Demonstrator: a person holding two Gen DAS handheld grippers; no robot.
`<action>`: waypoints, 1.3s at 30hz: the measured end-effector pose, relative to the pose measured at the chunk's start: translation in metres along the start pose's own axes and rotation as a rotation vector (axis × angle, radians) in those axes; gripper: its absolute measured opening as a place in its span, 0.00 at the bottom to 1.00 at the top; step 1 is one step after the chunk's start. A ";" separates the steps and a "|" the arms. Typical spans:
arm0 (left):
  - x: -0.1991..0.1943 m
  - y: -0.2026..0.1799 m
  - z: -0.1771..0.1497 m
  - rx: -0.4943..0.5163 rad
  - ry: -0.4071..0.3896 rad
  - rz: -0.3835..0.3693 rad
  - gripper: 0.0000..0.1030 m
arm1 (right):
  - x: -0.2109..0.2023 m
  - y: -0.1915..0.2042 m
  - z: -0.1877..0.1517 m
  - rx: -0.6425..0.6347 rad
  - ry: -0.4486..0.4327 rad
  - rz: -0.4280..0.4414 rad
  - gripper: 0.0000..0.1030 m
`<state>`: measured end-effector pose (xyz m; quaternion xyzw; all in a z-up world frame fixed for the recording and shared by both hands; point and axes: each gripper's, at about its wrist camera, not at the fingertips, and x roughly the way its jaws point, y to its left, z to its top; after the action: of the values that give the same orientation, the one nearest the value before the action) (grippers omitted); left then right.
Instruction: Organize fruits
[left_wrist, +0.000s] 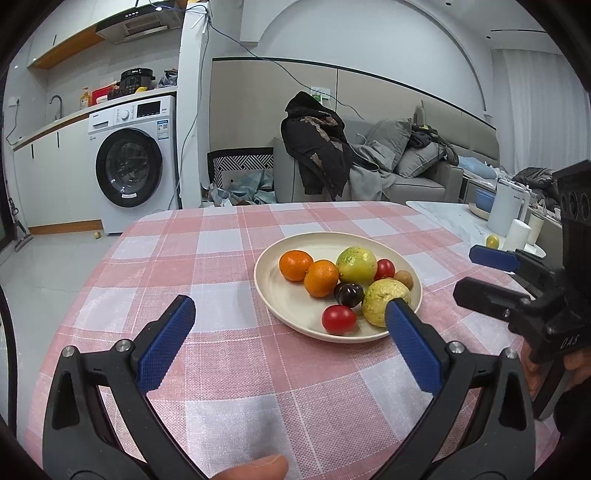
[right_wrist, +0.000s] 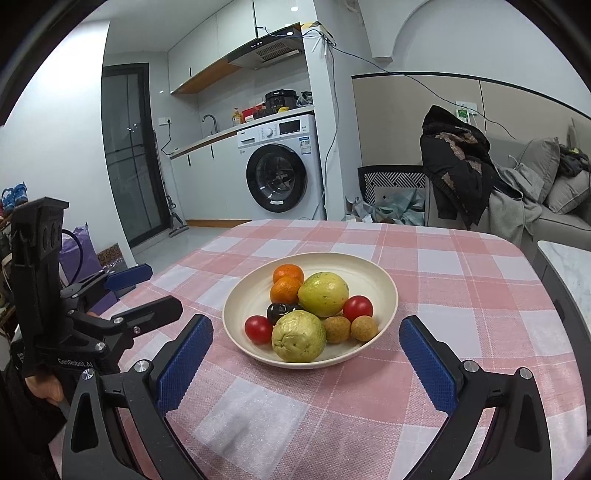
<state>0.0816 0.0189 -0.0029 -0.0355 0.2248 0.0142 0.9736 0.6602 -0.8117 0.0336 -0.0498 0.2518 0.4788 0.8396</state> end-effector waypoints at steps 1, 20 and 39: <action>-0.001 0.000 0.000 -0.001 -0.004 -0.004 1.00 | 0.000 0.002 0.000 -0.008 0.002 -0.007 1.00; -0.001 -0.007 0.002 0.032 -0.011 -0.007 1.00 | -0.001 0.002 -0.001 -0.010 -0.001 0.006 1.00; 0.000 -0.007 0.002 0.034 -0.011 -0.008 1.00 | 0.001 0.001 -0.001 -0.008 0.000 0.004 1.00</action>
<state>0.0823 0.0121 -0.0006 -0.0197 0.2196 0.0069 0.9754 0.6592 -0.8109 0.0329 -0.0528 0.2498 0.4813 0.8385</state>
